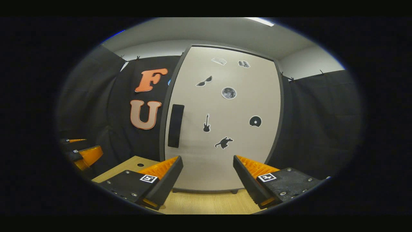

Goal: Open the cabinet door with the right hand, grasp the bottle in the cabinet with the left hand and place it on the coaster, then close the cabinet door with the right hand.

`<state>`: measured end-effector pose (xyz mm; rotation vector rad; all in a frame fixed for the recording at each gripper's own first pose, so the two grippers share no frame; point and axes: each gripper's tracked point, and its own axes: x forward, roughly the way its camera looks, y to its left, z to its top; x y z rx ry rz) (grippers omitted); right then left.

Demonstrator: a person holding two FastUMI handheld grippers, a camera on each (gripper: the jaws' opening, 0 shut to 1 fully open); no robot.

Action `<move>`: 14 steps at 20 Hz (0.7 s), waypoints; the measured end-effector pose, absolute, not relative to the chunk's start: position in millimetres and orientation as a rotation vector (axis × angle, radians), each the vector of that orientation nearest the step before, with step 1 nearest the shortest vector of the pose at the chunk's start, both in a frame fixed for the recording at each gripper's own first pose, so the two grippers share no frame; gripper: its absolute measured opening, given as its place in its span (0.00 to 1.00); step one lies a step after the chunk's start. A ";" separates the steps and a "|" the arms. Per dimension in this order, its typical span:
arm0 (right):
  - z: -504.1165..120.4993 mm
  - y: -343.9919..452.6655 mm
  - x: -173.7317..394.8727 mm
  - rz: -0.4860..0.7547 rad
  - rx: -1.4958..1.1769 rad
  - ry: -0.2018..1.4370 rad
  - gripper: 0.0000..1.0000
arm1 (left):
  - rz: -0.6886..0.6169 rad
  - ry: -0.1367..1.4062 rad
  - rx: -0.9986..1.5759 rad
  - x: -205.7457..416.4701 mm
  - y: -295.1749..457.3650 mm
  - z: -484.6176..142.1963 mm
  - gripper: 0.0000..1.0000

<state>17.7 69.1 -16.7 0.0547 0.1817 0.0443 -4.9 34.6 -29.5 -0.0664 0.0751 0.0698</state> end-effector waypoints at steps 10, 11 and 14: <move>-12.3 47.6 -48.7 0.059 0.155 0.162 0.98 | 0.053 0.043 -0.049 -14.5 5.0 -14.4 0.95; -10.8 45.0 -52.4 0.055 0.151 0.157 0.97 | 0.049 0.041 -0.049 -16.7 2.0 -13.9 0.95; -6.7 40.7 -60.7 0.051 0.153 0.146 0.97 | 0.044 0.037 -0.047 -19.6 -2.0 -10.3 0.95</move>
